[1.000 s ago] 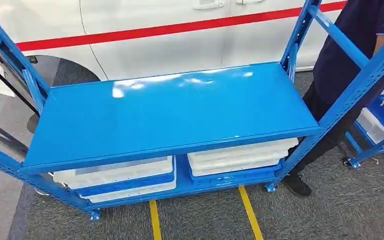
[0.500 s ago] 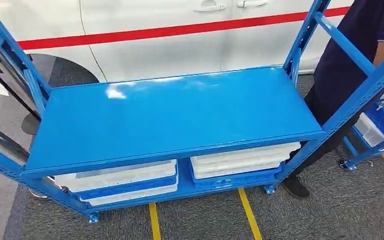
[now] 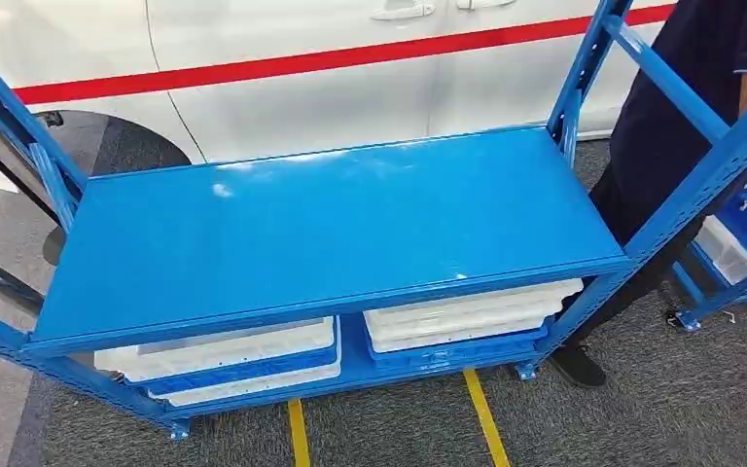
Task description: Take the parts from the cabinet and place them on the table.
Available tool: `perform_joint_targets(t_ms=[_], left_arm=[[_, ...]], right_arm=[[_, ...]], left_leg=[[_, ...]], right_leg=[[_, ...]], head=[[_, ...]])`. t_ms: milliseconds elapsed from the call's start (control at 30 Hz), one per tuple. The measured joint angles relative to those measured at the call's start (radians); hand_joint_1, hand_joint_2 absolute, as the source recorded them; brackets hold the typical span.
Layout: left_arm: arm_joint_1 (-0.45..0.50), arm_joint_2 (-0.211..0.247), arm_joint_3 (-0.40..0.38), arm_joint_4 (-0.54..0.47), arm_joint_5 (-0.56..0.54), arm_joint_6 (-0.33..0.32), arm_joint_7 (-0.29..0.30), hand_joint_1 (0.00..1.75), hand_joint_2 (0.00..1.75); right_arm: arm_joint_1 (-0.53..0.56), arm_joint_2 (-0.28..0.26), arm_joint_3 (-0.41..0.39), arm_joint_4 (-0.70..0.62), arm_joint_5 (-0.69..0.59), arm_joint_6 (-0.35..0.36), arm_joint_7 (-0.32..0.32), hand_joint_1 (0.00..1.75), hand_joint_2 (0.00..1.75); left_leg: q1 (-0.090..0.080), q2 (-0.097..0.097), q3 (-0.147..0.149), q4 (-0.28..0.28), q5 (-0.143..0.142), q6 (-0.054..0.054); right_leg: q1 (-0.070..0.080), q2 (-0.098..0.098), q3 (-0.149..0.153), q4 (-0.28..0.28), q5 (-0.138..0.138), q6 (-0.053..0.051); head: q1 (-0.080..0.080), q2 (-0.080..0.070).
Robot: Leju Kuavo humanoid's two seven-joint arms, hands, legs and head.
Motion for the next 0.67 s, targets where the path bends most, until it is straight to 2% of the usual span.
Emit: perform_joint_targets(t_ms=[33,67,100,267,667], left_arm=[[0.0,0.0,0.0,0.0,-0.002,0.003,0.0,0.0,0.0],[0.0,0.0,0.0,0.0,-0.004,0.006,0.001,0.0,1.75],[0.0,0.0,0.0,0.0,-0.004,0.009,0.002,0.0,1.75],[0.003,0.001,-0.028,-0.001,0.002,0.037,0.036,0.0,1.75],[0.036,0.027,-0.249,-0.02,0.243,0.028,0.067,0.0,1.75]], right_arm=[[0.0,0.0,0.0,0.0,0.001,0.0,0.0,0.0,0.0],[0.0,0.0,0.0,0.0,0.002,0.0,0.0,0.0,0.0],[0.0,0.0,0.0,0.0,0.002,-0.001,0.0,0.0,1.75],[0.002,-0.002,0.016,-0.002,-0.008,-0.008,0.026,0.0,1.75],[0.03,-0.027,0.203,-0.024,-0.207,0.028,0.018,0.0,1.75]], left_leg=[[0.0,0.0,0.001,-0.001,0.0,0.0],[0.0,0.0,0.001,-0.001,0.0,-0.001],[0.0,0.0,0.001,-0.001,0.0,-0.002],[0.0,0.0,0.002,-0.001,-0.001,-0.003],[-0.002,0.0,0.003,-0.001,-0.002,-0.004]], right_leg=[[0.0,0.0,0.001,0.0,0.0,0.0],[0.001,0.0,0.001,0.0,0.0,-0.001],[0.003,0.0,0.001,0.0,0.0,-0.001],[0.003,0.0,0.003,-0.001,0.0,-0.001],[0.002,0.0,0.008,-0.005,0.0,0.0]], head=[[0.0,0.0],[0.0,0.0],[0.0,0.0],[0.0,0.0],[0.0,0.0]])
